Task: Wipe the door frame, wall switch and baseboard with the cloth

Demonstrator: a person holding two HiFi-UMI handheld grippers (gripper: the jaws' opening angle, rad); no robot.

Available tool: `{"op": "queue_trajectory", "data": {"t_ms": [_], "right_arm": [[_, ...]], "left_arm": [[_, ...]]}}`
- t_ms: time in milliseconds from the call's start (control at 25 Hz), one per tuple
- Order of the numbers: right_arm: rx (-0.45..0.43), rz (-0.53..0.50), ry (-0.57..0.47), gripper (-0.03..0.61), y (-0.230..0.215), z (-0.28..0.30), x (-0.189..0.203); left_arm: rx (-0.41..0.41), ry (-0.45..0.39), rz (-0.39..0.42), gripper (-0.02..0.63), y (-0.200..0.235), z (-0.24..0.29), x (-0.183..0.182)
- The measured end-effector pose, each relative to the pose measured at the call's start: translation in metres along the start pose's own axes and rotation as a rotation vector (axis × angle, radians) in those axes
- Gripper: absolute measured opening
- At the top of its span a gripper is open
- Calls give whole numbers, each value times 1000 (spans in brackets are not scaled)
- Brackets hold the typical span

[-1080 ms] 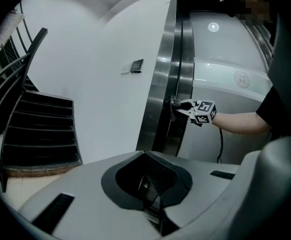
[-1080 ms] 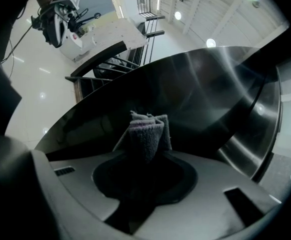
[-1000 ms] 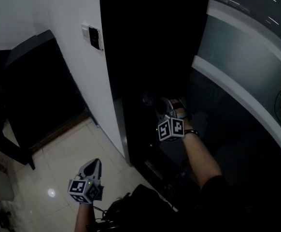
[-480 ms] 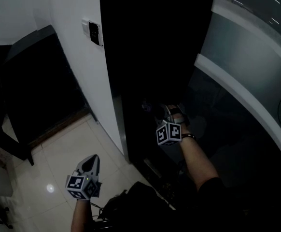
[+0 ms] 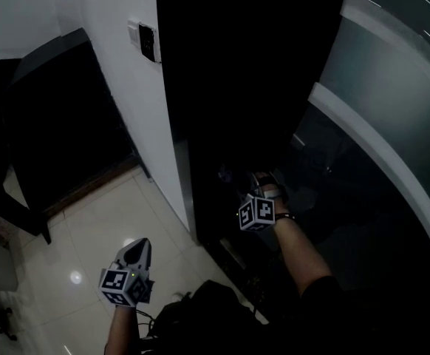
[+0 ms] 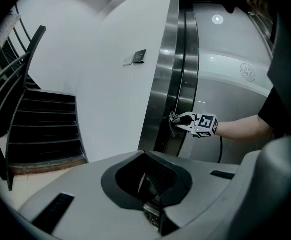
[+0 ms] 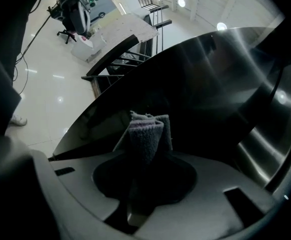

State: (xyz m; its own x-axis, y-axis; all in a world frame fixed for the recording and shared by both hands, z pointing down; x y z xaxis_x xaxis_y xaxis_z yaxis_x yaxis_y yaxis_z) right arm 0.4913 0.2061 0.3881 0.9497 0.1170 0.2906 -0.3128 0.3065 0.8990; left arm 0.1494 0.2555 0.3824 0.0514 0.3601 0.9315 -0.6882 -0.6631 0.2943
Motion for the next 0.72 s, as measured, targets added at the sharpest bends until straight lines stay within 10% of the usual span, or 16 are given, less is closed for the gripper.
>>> {"op": "queue_trajectory", "data": {"t_ms": [720], "right_arm": [[-145, 11, 34, 98, 70, 34, 24]], "left_arm": [[-50, 69, -27, 0, 5, 1, 15]]}}
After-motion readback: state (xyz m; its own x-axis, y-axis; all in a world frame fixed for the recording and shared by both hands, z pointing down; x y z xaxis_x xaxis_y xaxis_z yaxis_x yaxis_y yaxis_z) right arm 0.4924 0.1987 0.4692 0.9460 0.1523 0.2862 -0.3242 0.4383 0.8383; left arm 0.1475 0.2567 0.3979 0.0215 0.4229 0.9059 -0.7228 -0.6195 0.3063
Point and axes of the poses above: the fingertips, and each gripper's own axes: z forward along the fingers, y to its left, x out of its underside, the point moved 6 cm from there along -z, backward along the fingers, and after that the axes turned 5 degrees about -z, right-handed, at the moved point
